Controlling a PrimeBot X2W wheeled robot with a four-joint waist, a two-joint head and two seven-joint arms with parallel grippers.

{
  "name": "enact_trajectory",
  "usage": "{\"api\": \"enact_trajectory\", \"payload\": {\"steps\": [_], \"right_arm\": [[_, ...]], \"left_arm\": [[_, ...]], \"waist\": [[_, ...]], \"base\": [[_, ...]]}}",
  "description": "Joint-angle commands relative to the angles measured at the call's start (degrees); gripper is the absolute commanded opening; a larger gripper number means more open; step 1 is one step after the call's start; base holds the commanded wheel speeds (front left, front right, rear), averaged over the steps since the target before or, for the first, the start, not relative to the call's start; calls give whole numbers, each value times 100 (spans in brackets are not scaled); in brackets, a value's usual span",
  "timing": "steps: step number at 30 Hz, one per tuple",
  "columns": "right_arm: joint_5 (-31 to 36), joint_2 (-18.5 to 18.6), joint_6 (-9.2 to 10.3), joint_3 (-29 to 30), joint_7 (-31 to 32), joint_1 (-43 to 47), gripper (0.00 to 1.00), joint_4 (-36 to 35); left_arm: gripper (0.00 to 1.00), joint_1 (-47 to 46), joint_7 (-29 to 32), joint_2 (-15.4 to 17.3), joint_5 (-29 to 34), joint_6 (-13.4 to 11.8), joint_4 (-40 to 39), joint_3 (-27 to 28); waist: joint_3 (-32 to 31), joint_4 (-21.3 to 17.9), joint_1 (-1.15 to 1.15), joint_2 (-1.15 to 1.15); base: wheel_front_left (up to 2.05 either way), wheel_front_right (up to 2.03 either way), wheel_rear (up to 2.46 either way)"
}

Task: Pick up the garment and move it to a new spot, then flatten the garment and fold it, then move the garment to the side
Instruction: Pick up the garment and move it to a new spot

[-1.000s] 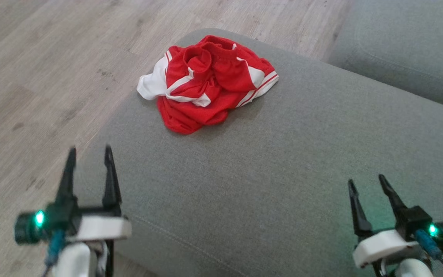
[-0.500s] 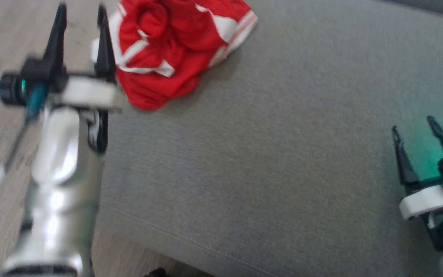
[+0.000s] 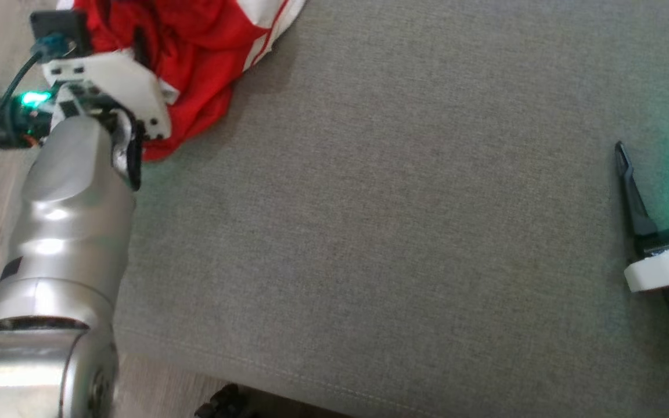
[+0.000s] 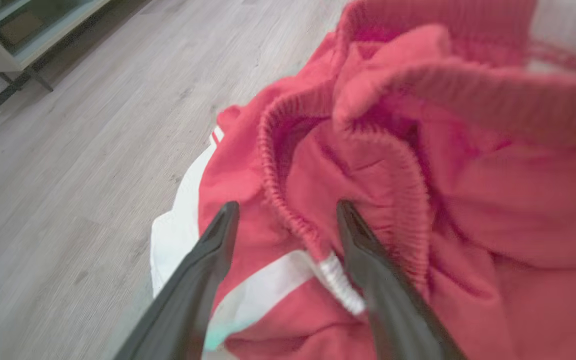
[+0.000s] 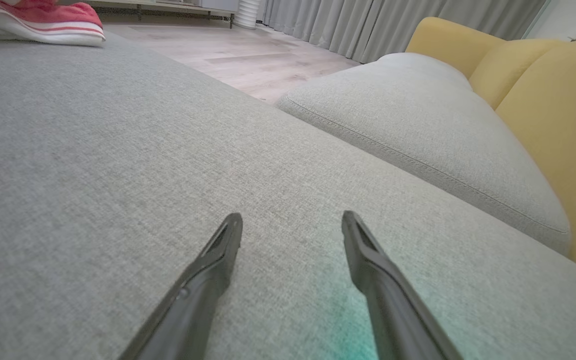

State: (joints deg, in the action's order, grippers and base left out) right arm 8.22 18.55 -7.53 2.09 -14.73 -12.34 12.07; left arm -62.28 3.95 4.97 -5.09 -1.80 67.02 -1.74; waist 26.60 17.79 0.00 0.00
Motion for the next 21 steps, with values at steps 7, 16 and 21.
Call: {"api": "enact_trajectory", "payload": {"steps": [7, 16, 21], "right_arm": [[11, -49, 4, -121, -27, 42, 100, 61], [-52, -453, 4, -276, -27, 54, 100, 218], [-90, -823, 4, -381, -27, 118, 100, 290]], "left_arm": [[0, -300, -589, 378, -52, 145, 137, 7], [0, -811, -1287, 462, 181, 253, 10, -335], [0, -1218, -1408, 458, 409, 407, -150, -664]], "waist": [[-157, -43, 0, 0], [-889, -289, 0, 0], [-1444, -739, 0, 0]], "base": [[0, 0, 0], [0, 0, 0], [0, 0, 0]]}}
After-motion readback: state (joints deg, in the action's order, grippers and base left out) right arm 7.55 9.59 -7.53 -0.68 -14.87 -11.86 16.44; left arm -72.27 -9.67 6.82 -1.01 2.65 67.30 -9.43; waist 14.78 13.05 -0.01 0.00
